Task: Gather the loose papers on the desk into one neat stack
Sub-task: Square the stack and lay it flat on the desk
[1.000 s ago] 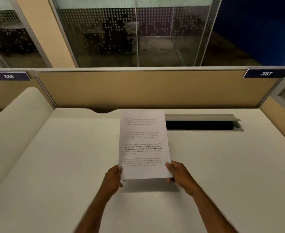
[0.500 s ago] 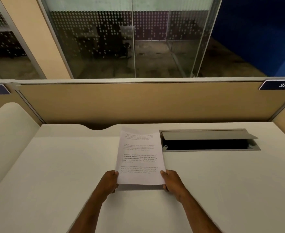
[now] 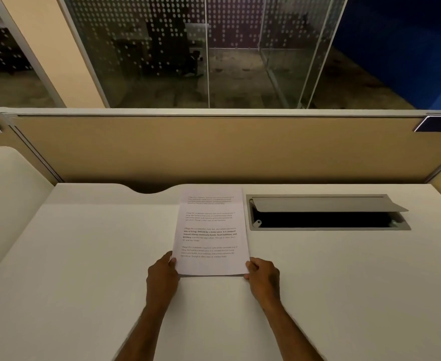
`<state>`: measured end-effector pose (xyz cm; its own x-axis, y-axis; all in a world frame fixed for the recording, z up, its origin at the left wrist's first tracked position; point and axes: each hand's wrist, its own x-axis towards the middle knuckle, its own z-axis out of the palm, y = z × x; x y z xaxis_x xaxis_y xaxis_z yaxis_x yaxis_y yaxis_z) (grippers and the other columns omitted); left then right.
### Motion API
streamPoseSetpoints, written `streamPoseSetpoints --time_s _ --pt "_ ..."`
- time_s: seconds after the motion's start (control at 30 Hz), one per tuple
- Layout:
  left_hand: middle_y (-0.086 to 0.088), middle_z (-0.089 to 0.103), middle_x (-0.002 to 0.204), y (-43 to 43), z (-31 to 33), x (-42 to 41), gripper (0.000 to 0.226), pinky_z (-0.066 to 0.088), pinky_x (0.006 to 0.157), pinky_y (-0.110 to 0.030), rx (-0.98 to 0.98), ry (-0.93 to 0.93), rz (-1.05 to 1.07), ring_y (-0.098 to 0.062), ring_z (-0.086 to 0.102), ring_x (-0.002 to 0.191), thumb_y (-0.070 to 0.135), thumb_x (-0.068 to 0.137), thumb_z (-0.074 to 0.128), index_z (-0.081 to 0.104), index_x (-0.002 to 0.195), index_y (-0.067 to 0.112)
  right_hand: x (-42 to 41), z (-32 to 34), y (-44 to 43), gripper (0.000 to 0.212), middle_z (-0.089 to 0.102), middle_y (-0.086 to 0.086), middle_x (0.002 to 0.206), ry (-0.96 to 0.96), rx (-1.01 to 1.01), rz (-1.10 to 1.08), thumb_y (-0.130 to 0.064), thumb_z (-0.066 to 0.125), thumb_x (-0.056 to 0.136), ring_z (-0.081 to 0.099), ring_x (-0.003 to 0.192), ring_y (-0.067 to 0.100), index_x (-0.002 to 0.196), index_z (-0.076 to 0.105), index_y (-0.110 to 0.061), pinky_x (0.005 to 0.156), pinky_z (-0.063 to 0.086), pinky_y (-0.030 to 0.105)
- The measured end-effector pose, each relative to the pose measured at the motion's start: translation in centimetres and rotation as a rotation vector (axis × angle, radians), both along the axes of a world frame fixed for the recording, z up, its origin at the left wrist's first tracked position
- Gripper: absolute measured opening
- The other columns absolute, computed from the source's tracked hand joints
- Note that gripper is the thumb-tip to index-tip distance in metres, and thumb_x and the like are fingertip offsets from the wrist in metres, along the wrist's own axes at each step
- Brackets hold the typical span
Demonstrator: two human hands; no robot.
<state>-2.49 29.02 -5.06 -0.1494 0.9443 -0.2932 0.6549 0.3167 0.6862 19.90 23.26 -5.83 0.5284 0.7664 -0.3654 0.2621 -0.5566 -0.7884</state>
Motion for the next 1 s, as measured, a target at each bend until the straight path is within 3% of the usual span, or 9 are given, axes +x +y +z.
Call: streamPoseSetpoints --time_s 0.1,0.2,0.37,0.5,0.6,0.67,0.8,0.9,1.0 --pt "-0.005 0.073 0.079 -0.8 -0.2 -0.4 0.027 0.059 0.07 -0.038 0.047 0.0 0.004 -0.023 0.07 0.065 0.01 0.103 0.046 0.073 0.107 0.014 -0.4 -0.2 0.0 0.022 0.076 0.01 0.104 -0.034 0.013 -0.021 -0.01 0.054 0.099 0.073 0.084 0.024 0.098 0.074 -0.002 0.056 0.05 0.011" --pt "-0.004 0.073 0.083 -1.2 0.0 -0.2 0.03 0.047 0.061 -0.02 0.049 -0.053 0.047 -0.005 0.066 0.056 0.012 0.104 0.048 0.071 0.123 0.014 -0.4 -0.4 0.1 0.02 0.074 0.012 0.108 -0.036 0.034 -0.036 -0.008 0.055 0.099 0.073 0.089 0.028 0.101 0.074 0.0 0.075 0.063 0.032" --pt "-0.011 0.075 0.09 -0.9 0.1 -0.1 0.034 0.046 0.073 -0.026 0.036 -0.067 0.058 -0.003 0.063 0.057 0.014 0.104 0.049 0.064 0.135 0.012 -0.2 -0.7 0.2 0.022 0.075 0.012 0.109 -0.067 0.039 -0.024 -0.01 0.056 0.099 0.074 0.087 0.028 0.106 0.074 0.0 0.079 0.063 0.034" --pt "-0.006 0.072 0.077 -0.9 0.0 -0.1 0.032 0.045 0.068 -0.025 0.05 -0.029 0.045 -0.002 0.063 0.056 0.015 0.104 0.049 0.069 0.128 0.014 -0.4 -0.9 0.2 0.023 0.073 0.015 0.111 -0.071 0.047 -0.037 -0.009 0.056 0.099 0.071 0.089 0.025 0.112 0.071 0.002 0.081 0.063 0.034" --pt "-0.01 0.075 0.085 -0.7 -0.2 -0.1 0.032 0.044 0.062 -0.021 0.041 -0.022 0.054 -0.003 0.063 0.056 0.016 0.104 0.049 0.068 0.13 0.014 -0.4 -0.9 0.3 0.026 0.072 0.016 0.117 -0.086 0.038 -0.04 -0.008 0.056 0.099 0.07 0.098 0.027 0.12 0.068 0.002 0.087 0.061 0.037" --pt "-0.012 0.077 0.089 -0.5 -0.2 0.0 0.032 0.049 0.068 -0.025 0.036 -0.023 0.05 -0.011 0.068 0.061 0.017 0.104 0.05 0.067 0.131 0.014 -0.4 -0.8 0.5 0.029 0.07 0.016 0.121 -0.117 0.026 -0.044 -0.009 0.054 0.1 0.068 0.106 0.029 0.124 0.066 0.002 0.092 0.058 0.035" --pt "-0.016 0.076 0.102 -0.1 -0.5 -0.2 0.035 0.055 0.088 -0.039 0.023 0.032 -0.004 -0.032 0.073 0.09 0.019 0.104 0.049 0.063 0.136 0.014 -0.6 -0.5 0.6 0.027 0.069 0.017 0.119 -0.161 0.022 -0.047 -0.009 0.052 0.101 0.067 0.107 0.028 0.118 0.067 0.005 0.086 0.052 0.025" --pt "-0.017 0.074 0.109 -0.1 -0.6 -0.2 0.035 0.053 0.088 -0.037 0.025 0.067 -0.009 -0.034 0.069 0.101 0.019 0.104 0.05 0.063 0.137 0.016 -0.5 -0.3 0.7 0.026 0.07 0.018 0.113 -0.169 0.02 -0.028 -0.008 0.051 0.101 0.068 0.102 0.028 0.113 0.069 0.007 0.087 0.055 0.029" --pt "-0.015 0.075 0.12 -0.3 -0.5 0.0 0.034 0.051 0.094 -0.038 0.035 0.007 0.083 -0.035 0.067 0.11 0.019 0.102 0.054 0.066 0.133 0.016 -0.4 -0.3 0.7 0.025 0.072 0.017 0.107 -0.183 0.02 -0.013 -0.007 0.051 0.101 0.069 0.097 0.026 0.105 0.071 0.007 0.081 0.054 0.024"
